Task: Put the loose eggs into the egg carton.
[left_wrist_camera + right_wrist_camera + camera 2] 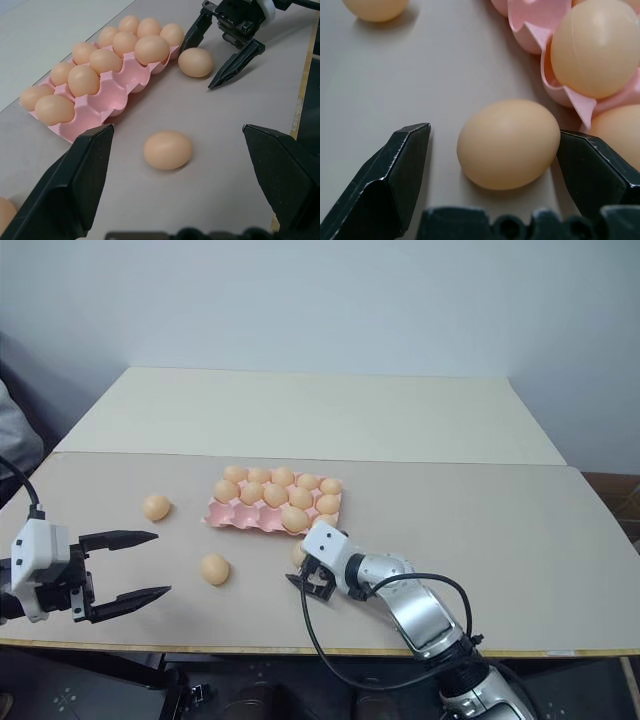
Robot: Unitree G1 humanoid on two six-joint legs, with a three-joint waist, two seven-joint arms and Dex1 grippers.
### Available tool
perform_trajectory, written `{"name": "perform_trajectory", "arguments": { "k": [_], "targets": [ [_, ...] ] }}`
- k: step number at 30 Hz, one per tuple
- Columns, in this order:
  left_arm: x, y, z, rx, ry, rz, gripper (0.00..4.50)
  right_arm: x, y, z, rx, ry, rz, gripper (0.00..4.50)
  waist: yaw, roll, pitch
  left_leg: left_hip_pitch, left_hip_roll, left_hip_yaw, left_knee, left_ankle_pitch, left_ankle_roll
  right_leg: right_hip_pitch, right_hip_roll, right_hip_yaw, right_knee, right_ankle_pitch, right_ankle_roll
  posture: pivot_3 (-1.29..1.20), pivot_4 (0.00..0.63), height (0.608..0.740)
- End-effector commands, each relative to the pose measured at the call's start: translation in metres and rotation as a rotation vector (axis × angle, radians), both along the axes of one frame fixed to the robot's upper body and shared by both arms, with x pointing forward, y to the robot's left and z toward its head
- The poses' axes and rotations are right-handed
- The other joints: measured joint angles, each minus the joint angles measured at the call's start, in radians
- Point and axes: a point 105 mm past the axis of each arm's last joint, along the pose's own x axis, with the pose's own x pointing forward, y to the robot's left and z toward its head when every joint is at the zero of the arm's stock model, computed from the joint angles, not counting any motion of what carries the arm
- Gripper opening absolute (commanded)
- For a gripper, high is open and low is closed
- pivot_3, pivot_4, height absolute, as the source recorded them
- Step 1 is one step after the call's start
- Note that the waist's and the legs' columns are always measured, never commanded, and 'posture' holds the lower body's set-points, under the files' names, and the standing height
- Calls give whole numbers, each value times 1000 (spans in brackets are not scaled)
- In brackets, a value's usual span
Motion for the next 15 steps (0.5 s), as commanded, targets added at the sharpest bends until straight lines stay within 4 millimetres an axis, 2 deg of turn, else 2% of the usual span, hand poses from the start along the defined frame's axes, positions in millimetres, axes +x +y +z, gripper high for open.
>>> {"name": "perform_trajectory", "arguments": {
  "k": [1,3,4,6,10,11,15],
  "targets": [
    [1,-4,8,15,-52,-19,4500,2,3,17,30,-65,7,4452,0,0,0,0,0,0,0,0,0,0,0,0,0,0,0,0,150,740],
    [1,-5,7,16,-53,-19,4500,2,3,16,34,-54,9,4452,0,0,0,0,0,0,0,0,0,0,0,0,0,0,0,0,150,740],
    [1,-5,7,16,-54,-19,4500,2,4,16,34,-53,8,4290,0,0,0,0,0,0,0,0,0,0,0,0,0,0,0,0,150,740],
    [2,-5,7,17,-54,-19,4500,1,4,15,30,-55,18,3855,0,0,0,0,0,0,0,0,0,0,0,0,0,0,0,0,150,740],
    [3,-6,7,17,-57,-18,4500,1,2,16,21,-65,13,2489,0,0,0,0,0,0,0,0,0,0,0,0,0,0,0,0,150,740],
    [3,-6,7,17,-58,-17,4500,1,1,16,17,-70,11,2331,0,0,0,0,0,0,0,0,0,0,0,0,0,0,0,0,150,740],
    [3,-6,6,16,-57,-15,4500,-2,-4,20,6,-84,19,2247,0,0,0,0,0,0,0,0,0,0,0,0,0,0,0,0,150,740]
  ]
}}
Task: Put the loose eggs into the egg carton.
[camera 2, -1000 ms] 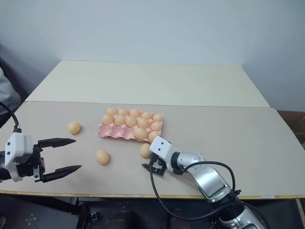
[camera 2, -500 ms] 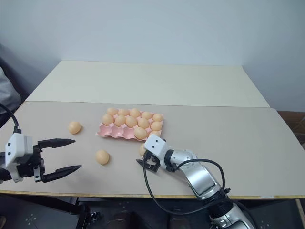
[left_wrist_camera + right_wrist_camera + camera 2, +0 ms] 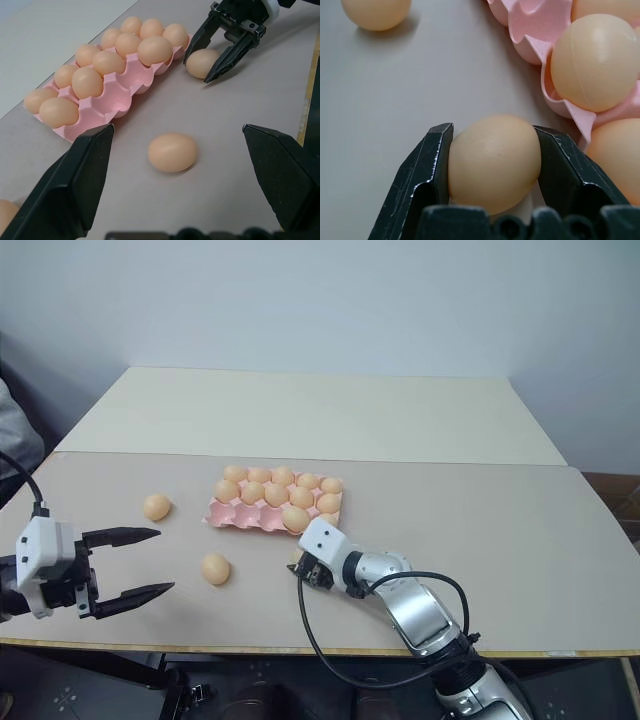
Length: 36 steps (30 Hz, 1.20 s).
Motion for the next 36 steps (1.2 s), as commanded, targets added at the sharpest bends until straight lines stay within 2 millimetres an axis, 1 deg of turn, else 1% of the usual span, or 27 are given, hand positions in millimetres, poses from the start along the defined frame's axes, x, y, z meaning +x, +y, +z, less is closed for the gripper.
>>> {"name": "perform_trajectory", "arguments": {
  "k": [1,3,4,5,8,10,12,15,18,20,22,25,27,28,29,31,32,36],
  "targets": [
    [-1,-3,7,11,-44,-15,4500,-5,-1,22,25,-76,29,2247,0,0,0,0,0,0,0,0,0,0,0,0,0,0,0,0,150,740],
    [-2,-1,6,12,-41,-7,4500,-8,2,36,62,-86,52,2247,0,0,0,0,0,0,0,0,0,0,0,0,0,0,0,0,150,740],
    [-2,2,6,18,-38,5,4500,-10,6,49,85,-111,75,2247,0,0,0,0,0,0,0,0,0,0,0,0,0,0,0,0,150,740],
    [-2,4,6,23,-37,13,4500,-11,8,57,99,-127,90,2247,-2,0,0,0,0,0,0,0,0,0,0,0,0,0,0,0,150,740],
    [-2,10,5,34,-31,36,4500,-7,17,79,139,-173,102,2247,-7,0,0,0,1,1,0,0,0,-1,1,0,1,0,0,0,150,740],
    [-3,16,3,41,-24,56,4500,3,27,90,161,-210,93,2247,-5,0,0,0,4,1,0,0,0,-2,3,0,1,1,-1,0,150,740],
    [-4,20,2,38,-16,76,4500,15,37,93,143,-263,86,2247,-5,0,0,0,7,1,0,0,0,-2,6,0,1,1,-2,0,150,740],
    [-6,27,-2,46,-1,104,4500,28,51,86,121,-289,90,2247,-4,0,0,-1,11,3,0,0,0,-5,10,1,1,3,-6,0,150,740],
    [-9,30,-4,47,1,120,4500,37,59,83,116,-304,86,2247,-4,-1,0,-2,13,3,0,0,0,-7,13,1,1,3,-7,0,150,740],
    [-11,32,-3,46,-2,133,4500,40,64,81,119,-308,99,2247,-6,-1,0,-4,13,4,0,0,0,-10,13,2,2,4,-7,0,150,740],
    [-12,35,-2,46,-4,146,4500,40,69,77,103,-312,129,2247,-7,-1,0,-6,13,4,0,0,0,-12,13,3,2,8,-11,0,150,740],
    [-14,37,-3,50,-5,158,4500,40,77,75,110,-303,149,2247,-9,-1,0,-6,14,5,0,0,0,-12,13,3,2,8,-10,0,150,740],
    [-15,37,-4,50,-5,163,4500,41,81,73,105,-306,154,2961,-12,-1,0,-6,14,5,0,0,0,-12,14,3,2,8,-10,0,150,740],
    [-15,38,-4,49,-5,164,4500,42,82,72,101,-309,157,3221,-13,-1,0,-6,14,5,0,0,0,-12,14,3,2,8,-10,0,150,740],
    [-15,38,-4,49,-5,164,4500,42,83,72,99,-310,159,3580,-16,-1,0,-6,14,5,0,0,0,-12,14,3,2,8,-10,0,150,740],
    [-16,38,-4,46,-8,168,4500,43,84,74,105,-318,163,4260,-16,-1,0,-6,14,5,0,0,0,-12,14,3,2,8,-11,0,150,740],
    [-16,38,-3,45,-9,169,4500,43,85,75,108,-321,164,4476,-17,-1,0,-6,14,5,0,0,0,-12,13,3,2,8,-11,0,150,740],
    [-17,39,-4,43,-11,177,4500,43,82,81,111,-359,154,4476,-21,-1,-1,-6,14,5,0,0,-1,-12,13,3,2,8,-11,0,150,740]
  ]
}}
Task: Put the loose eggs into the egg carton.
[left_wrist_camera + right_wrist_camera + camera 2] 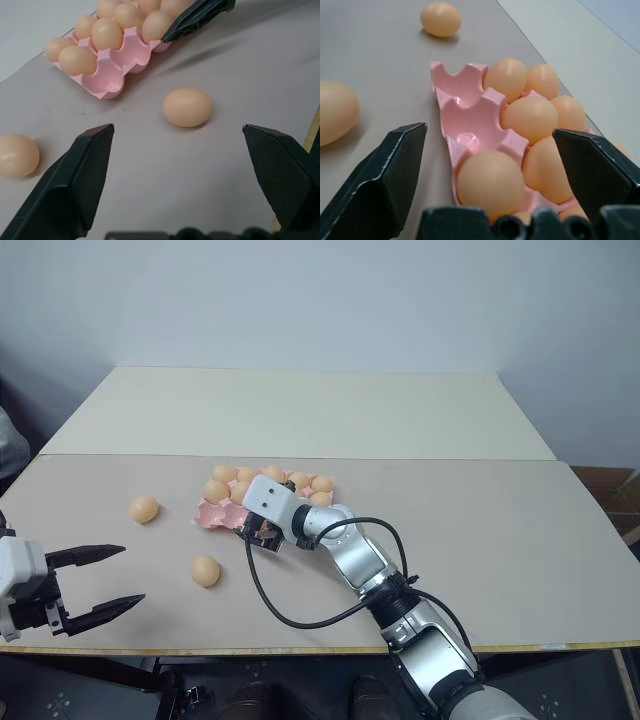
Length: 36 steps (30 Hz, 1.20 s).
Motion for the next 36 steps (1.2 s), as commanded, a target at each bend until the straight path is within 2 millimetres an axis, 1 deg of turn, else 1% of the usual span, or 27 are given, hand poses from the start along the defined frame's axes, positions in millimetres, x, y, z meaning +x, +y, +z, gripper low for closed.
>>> {"name": "perform_trajectory", "arguments": {
  "k": [1,4,6,8,10,15,17,18,20,23,27,31,34,36],
  "targets": [
    [-2,0,10,13,-48,3,4500,-2,-1,29,53,-106,12,4476,-2,0,0,0,0,0,0,0,0,0,0,0,0,0,0,0,150,740],
    [-3,-1,11,-10,-59,0,4500,-10,-15,42,72,-130,14,4476,-3,0,0,0,0,0,0,0,0,0,0,0,0,0,0,0,150,740],
    [-4,-2,13,-27,-61,-8,4500,-18,-27,49,78,-133,30,4476,-1,0,0,0,0,0,0,0,0,0,0,0,0,1,1,0,150,740],
    [-7,-4,14,-52,-60,-23,4500,-36,-49,56,81,-97,85,4476,3,-1,0,-1,0,0,0,0,-1,0,0,0,0,1,1,0,150,740],
    [-13,-4,13,-65,-44,-44,4500,-52,-73,54,31,-62,130,4476,10,-1,0,-1,0,0,0,-1,-1,0,-1,0,-1,0,1,0,150,740],
    [-20,3,13,-88,-29,-38,4500,-76,-121,45,-64,42,136,4476,18,-1,0,0,1,2,0,-1,-2,0,0,0,-2,-4,1,0,150,740],
    [-21,7,8,-83,-14,-20,4500,-85,-138,42,-103,74,145,4476,19,-1,0,2,1,2,0,-1,-2,0,0,0,-1,-4,1,0,150,740],
    [-21,9,6,-81,-8,-12,4500,-88,-145,41,-120,86,146,4476,19,-1,0,3,1,2,0,-4,-6,0,0,1,-1,-4,1,0,150,740],
    [-20,9,3,-87,-5,-5,4500,-91,-154,40,-144,104,136,4476,18,-1,0,4,1,2,0,-6,-9,2,0,1,-1,-4,1,0,150,740],
    [-15,8,-2,-102,-6,3,4500,-93,-167,37,-179,119,117,4476,19,-1,-1,5,1,2,0,-6,-10,2,0,1,-1,-4,1,0,150,740],
    [-2,7,-6,-100,-54,52,4500,-90,-174,33,-201,118,68,4476,21,-2,-1,4,0,2,0,-6,-9,2,0,2,-2,-4,1,0,150,740],
    [6,0,-15,-106,-47,31,4500,-88,-172,32,-183,109,44,4476,21,-3,-1,4,0,3,0,-3,-6,2,0,2,-2,-4,1,0,150,740],
    [19,-9,-26,-105,-47,21,4500,-87,-168,35,-159,84,25,4476,22,-2,-1,4,0,3,0,-3,-6,2,0,3,-1,-4,1,0,150,740],
    [30,-19,-33,-128,-41,3,4500,-83,-167,39,-147,62,-2,4476,22,-3,-1,4,0,3,0,-3,-6,2,0,3,-1,-4,1,0,150,740]
  ]
}}
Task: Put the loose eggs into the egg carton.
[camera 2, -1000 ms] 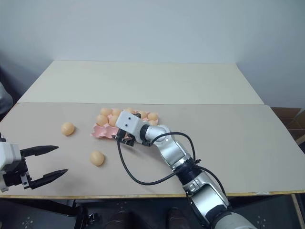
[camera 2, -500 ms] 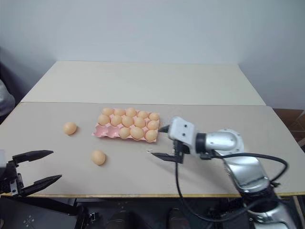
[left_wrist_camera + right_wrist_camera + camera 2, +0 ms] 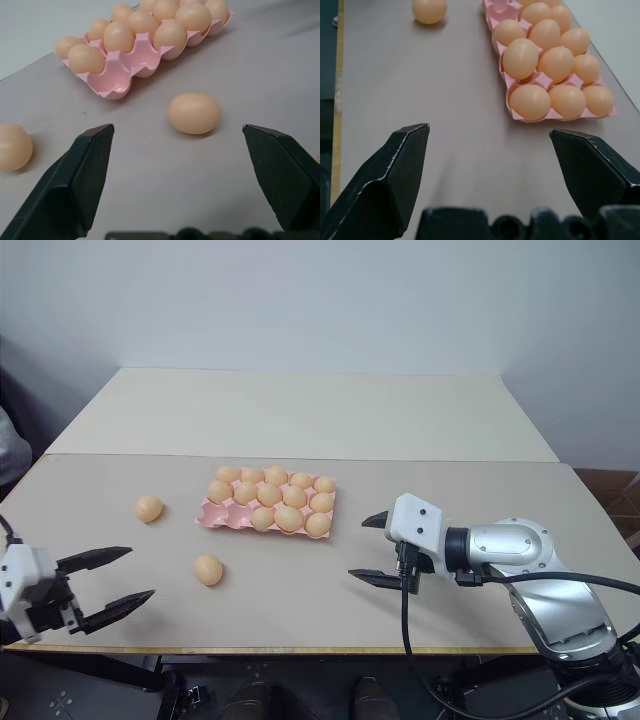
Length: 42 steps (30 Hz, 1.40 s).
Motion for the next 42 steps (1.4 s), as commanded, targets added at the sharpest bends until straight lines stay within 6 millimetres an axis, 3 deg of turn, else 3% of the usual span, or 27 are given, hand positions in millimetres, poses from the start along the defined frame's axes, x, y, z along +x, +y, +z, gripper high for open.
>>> {"name": "perform_trajectory", "arguments": {
  "k": [1,9,17,20,24,25,28,38,42],
  "targets": [
    [14,-12,-7,-5,-17,-24,4500,2,4,15,15,-92,-22,4476,2,0,0,0,0,0,0,0,0,0,0,0,0,0,0,0,150,740],
    [49,-44,-26,-23,18,-77,4500,7,-4,20,21,-132,-109,4476,8,-1,0,-1,0,0,0,2,4,0,0,0,0,2,2,0,150,740],
    [55,-43,-41,28,66,-67,4500,8,-9,19,17,-136,-151,4476,5,-1,0,0,0,0,0,2,4,0,0,1,0,3,3,0,150,740],
    [56,-43,-44,10,71,-76,3909,10,-8,18,24,-141,-163,4500,6,-1,0,0,0,0,1,2,4,0,0,1,0,3,3,0,150,740],
    [60,-46,-44,2,47,-73,2610,11,-6,19,32,-146,-163,4500,8,-1,0,0,0,0,1,2,4,0,0,1,0,3,3,0,150,740],
    [60,-47,-44,-7,43,-73,2336,12,-6,19,33,-147,-164,4500,8,-1,0,0,0,0,1,2,4,0,0,1,0,3,3,0,150,740],
    [58,-47,-41,-18,30,-76,2055,13,-5,20,34,-151,-165,4500,8,-1,0,0,0,0,1,2,4,0,0,1,0,3,3,0,150,740],
    [42,-40,-13,-56,-6,-137,2030,15,-6,19,27,-162,-175,4500,8,-1,0,0,0,0,1,2,4,0,0,1,0,3,3,0,150,740],
    [51,-45,9,-97,-85,-146,2030,16,-6,20,32,-170,-186,4500,10,-1,0,0,0,0,1,2,4,1,0,1,0,2,3,0,150,740]
  ]
}}
